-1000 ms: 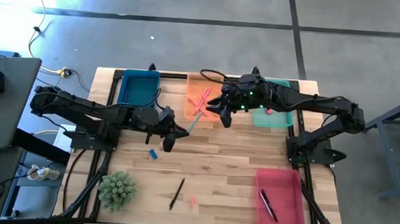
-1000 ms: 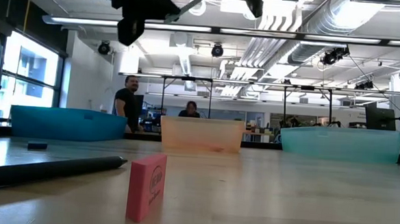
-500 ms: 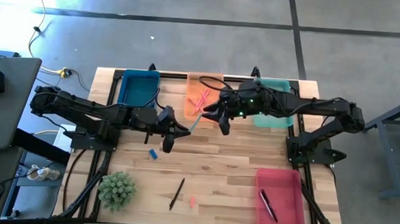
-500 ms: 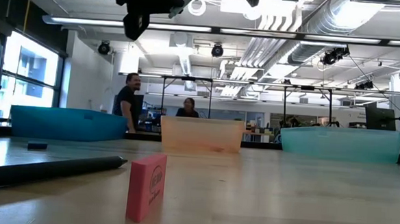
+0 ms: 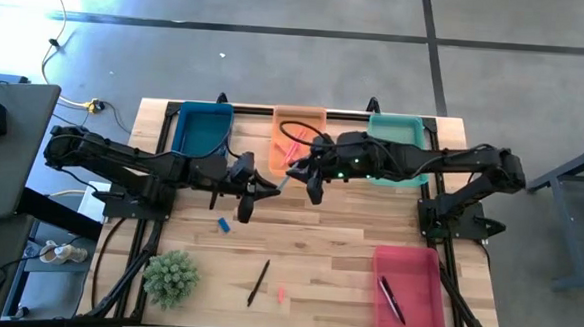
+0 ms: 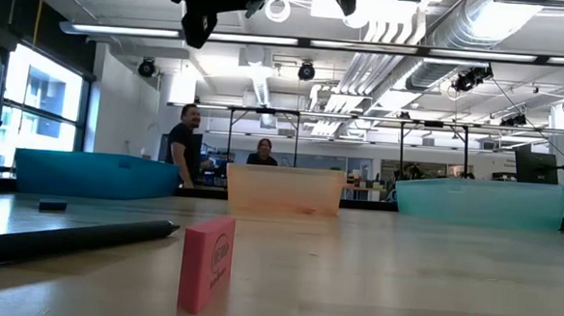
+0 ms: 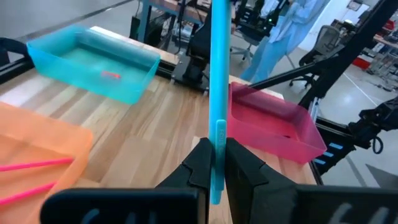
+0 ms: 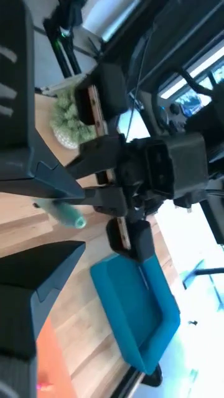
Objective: Sort crayons/erasers/pens/pencils in bins
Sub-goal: Put the blue pen into the pink bin
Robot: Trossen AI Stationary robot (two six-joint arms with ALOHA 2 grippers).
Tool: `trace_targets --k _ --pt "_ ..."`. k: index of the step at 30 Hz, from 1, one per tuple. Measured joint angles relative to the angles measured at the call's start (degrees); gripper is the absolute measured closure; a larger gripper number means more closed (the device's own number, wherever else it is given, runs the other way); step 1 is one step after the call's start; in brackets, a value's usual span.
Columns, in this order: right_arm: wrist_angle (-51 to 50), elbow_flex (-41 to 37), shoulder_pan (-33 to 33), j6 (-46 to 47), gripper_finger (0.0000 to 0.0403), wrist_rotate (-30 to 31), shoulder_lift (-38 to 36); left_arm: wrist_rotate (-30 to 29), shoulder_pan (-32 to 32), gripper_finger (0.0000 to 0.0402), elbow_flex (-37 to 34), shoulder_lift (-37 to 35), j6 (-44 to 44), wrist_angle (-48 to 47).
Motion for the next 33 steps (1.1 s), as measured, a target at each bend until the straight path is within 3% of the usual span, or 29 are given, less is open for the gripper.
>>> trace_targets --k 11,22,33 --pt "0.91 0.0 0.49 1.14 0.0391 0.91 0.81 1.52 1.99 0.039 0.0 0.0 1.41 -0.67" --pt "-0.63 0.03 0.49 2.63 0.0394 1.96 0.75 1.2 2.04 0.0364 0.0 0.0 2.24 -0.82" --pt "-8.16 0.0 0.49 5.0 0.0393 3.88 0.81 -0.61 2.04 0.0268 0.0 0.17 5.55 -4.23"
